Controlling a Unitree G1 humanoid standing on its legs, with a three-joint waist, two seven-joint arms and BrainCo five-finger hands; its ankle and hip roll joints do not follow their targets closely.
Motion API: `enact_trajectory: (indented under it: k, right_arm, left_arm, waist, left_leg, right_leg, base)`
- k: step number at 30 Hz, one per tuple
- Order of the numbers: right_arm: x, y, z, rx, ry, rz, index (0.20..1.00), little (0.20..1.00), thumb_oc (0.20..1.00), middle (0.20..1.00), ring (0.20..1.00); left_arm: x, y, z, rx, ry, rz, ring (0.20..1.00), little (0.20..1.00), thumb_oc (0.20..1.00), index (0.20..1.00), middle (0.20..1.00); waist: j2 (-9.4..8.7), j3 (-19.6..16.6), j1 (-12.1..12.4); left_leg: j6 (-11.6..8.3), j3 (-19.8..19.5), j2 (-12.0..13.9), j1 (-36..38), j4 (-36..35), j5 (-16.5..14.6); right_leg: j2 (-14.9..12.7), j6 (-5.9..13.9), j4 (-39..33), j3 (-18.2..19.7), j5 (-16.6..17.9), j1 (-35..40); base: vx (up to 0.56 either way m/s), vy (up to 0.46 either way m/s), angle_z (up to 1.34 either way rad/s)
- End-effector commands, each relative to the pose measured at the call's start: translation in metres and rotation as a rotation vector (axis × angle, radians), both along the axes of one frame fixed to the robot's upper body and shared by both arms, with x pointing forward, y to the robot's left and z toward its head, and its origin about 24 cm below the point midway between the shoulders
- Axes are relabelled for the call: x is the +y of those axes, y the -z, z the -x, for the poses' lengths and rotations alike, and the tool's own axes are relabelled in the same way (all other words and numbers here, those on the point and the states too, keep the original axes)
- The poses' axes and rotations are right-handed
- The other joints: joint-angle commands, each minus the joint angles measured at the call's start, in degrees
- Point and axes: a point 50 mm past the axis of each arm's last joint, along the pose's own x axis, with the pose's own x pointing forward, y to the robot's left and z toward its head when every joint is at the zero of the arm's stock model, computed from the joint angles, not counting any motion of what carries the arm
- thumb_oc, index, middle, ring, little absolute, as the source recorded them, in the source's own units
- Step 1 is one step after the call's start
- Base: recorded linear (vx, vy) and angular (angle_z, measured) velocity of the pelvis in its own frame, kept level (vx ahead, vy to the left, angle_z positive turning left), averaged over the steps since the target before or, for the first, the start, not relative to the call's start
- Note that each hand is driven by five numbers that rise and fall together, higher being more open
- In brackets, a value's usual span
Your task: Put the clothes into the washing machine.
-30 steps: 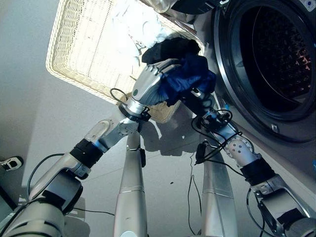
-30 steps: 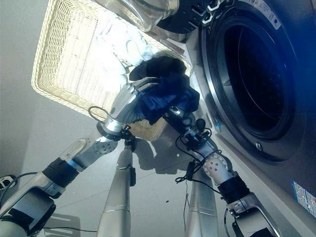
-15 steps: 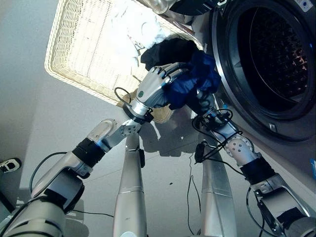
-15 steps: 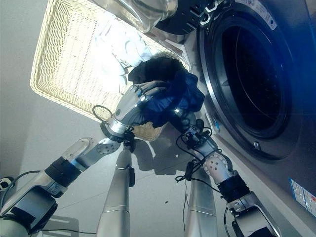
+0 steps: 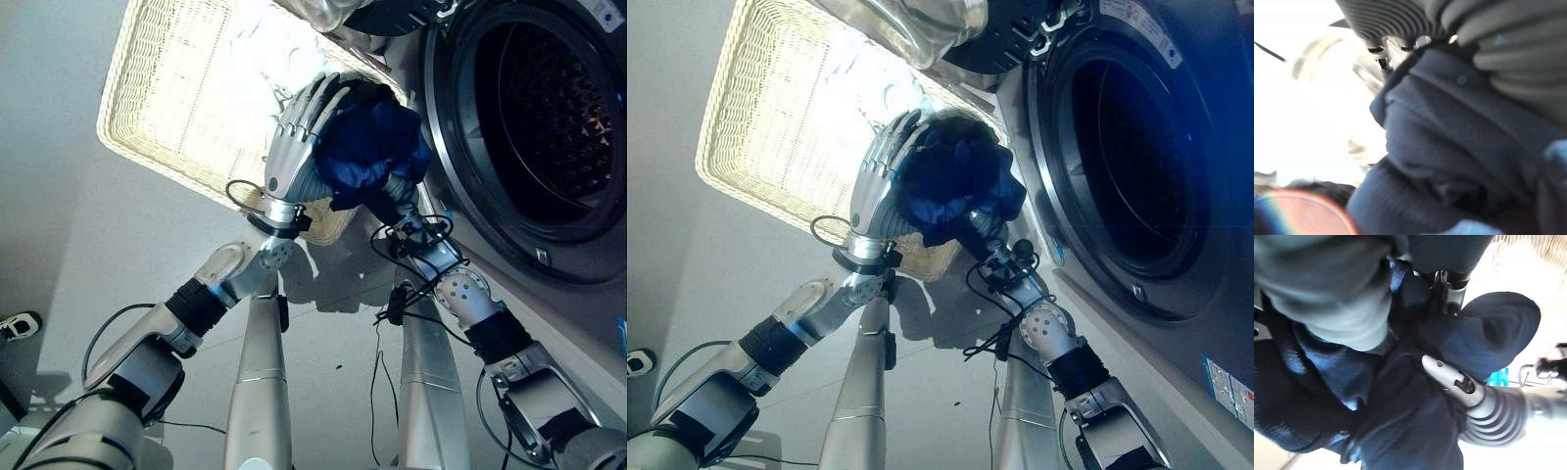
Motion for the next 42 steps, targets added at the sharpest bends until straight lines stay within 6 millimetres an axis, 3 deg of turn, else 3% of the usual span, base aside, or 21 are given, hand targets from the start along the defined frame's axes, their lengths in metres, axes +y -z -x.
enact_trajectory:
  k: [1,22,25,34,42]
  right_arm:
    - [0.022,-0.034,0.025,-0.162,-0.157,-0.174,0.200,0.200,0.200,0.200,0.200]
    - [-0.015,-0.046,0.017,-0.235,-0.064,-0.309,0.200,0.200,0.200,0.200,0.200]
    - [-0.030,-0.047,0.011,-0.241,0.002,-0.320,0.200,0.200,0.200,0.200,0.200]
    - [-0.043,-0.032,-0.008,-0.080,0.029,-0.363,0.200,0.200,0.200,0.200,0.200]
    - [-0.055,-0.027,-0.022,-0.024,0.065,-0.394,0.200,0.200,0.200,0.200,0.200]
  left_arm:
    - [0.015,-0.010,-0.004,-0.032,-0.086,0.082,1.000,1.000,1.000,1.000,1.000]
    - [0.054,0.011,-0.022,0.150,-0.228,0.167,1.000,1.000,1.000,1.000,1.000]
    - [0.068,0.014,-0.026,0.176,-0.256,0.221,1.000,1.000,1.000,1.000,1.000]
    - [0.077,0.017,-0.027,0.167,-0.197,0.417,1.000,1.000,1.000,1.000,1.000]
    - [0.081,0.021,-0.030,0.146,-0.235,0.443,1.000,1.000,1.000,1.000,1.000]
  waist:
    - [-1.24,-0.70,0.89]
    - [-0.74,-0.70,0.90]
    - [-0.75,-0.70,0.86]
    - [-0.37,-0.70,0.82]
    - [-0.17,-0.70,1.05]
  left_leg:
    - [8.86,-0.83,-6.24,-0.51,-1.54,3.84]
    - [8.46,-0.58,-5.66,-0.06,-2.26,4.19]
    - [8.29,-0.62,-5.43,0.37,-2.57,4.24]
    - [7.98,-0.49,-5.29,0.38,-3.02,4.44]
    - [7.66,-0.38,-5.09,0.51,-3.07,4.51]
  right_leg:
    - [2.20,2.06,0.19,-2.45,1.54,2.11]
    - [1.94,2.31,0.05,-2.37,1.57,2.37]
    - [1.93,2.42,-0.11,-2.32,1.60,2.78]
    - [1.95,2.38,-0.51,-2.00,1.80,2.55]
    - [1.84,2.29,-0.55,-2.22,1.70,2.83]
  base:
    - [0.00,0.000,0.00]
    - [0.00,0.003,0.00]
    - [0.00,0.000,0.00]
    - [0.00,0.000,0.00]
    - [0.00,0.003,-0.02]
